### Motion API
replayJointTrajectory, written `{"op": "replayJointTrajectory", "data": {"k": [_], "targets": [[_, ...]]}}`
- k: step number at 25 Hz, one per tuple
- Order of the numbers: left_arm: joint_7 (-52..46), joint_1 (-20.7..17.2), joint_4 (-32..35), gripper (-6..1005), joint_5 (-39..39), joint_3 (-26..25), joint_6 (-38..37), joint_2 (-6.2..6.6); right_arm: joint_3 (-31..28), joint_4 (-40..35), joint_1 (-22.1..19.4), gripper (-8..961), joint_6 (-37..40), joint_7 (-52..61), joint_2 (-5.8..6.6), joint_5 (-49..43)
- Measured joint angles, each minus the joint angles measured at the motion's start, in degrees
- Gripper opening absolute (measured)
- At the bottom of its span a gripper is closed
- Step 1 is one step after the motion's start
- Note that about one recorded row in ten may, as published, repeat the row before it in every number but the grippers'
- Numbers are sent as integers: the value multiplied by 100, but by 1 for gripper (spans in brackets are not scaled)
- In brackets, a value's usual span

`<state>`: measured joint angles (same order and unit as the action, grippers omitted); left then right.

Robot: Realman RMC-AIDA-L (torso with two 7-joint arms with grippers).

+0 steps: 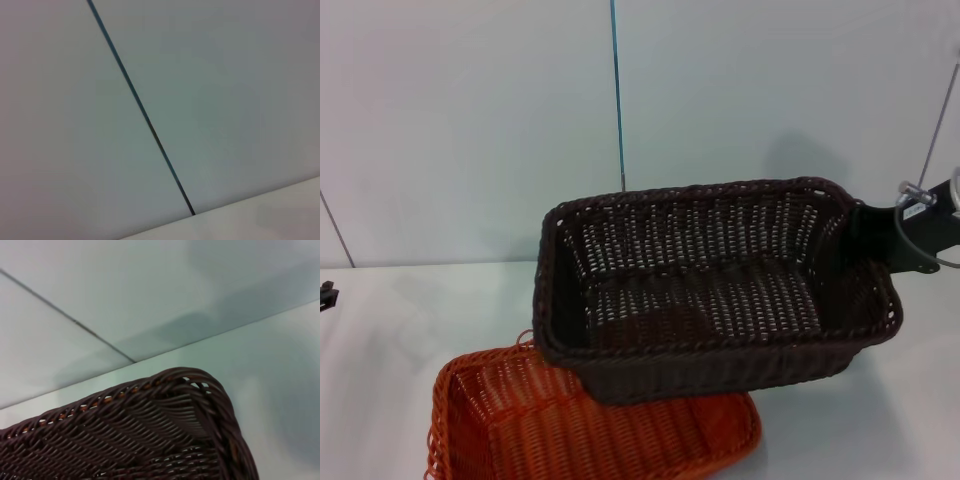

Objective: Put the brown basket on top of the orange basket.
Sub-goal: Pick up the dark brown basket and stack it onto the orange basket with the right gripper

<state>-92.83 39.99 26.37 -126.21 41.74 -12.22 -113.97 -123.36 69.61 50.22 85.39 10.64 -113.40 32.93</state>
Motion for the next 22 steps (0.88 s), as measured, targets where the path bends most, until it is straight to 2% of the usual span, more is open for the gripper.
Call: {"op": "replayJointTrajectory", "data": {"k": [5, 12, 22], "targets": [[2, -4, 8, 810, 0, -7, 0, -9, 142, -138, 145, 160, 0, -3, -72, 8], [3, -30, 44, 809, 0, -4, 209, -19, 182, -693, 513, 160, -76, -188, -175, 49], [3, -137, 189, 808, 0, -20, 221, -21, 274, -988, 656, 160, -240, -238, -297, 77]]}}
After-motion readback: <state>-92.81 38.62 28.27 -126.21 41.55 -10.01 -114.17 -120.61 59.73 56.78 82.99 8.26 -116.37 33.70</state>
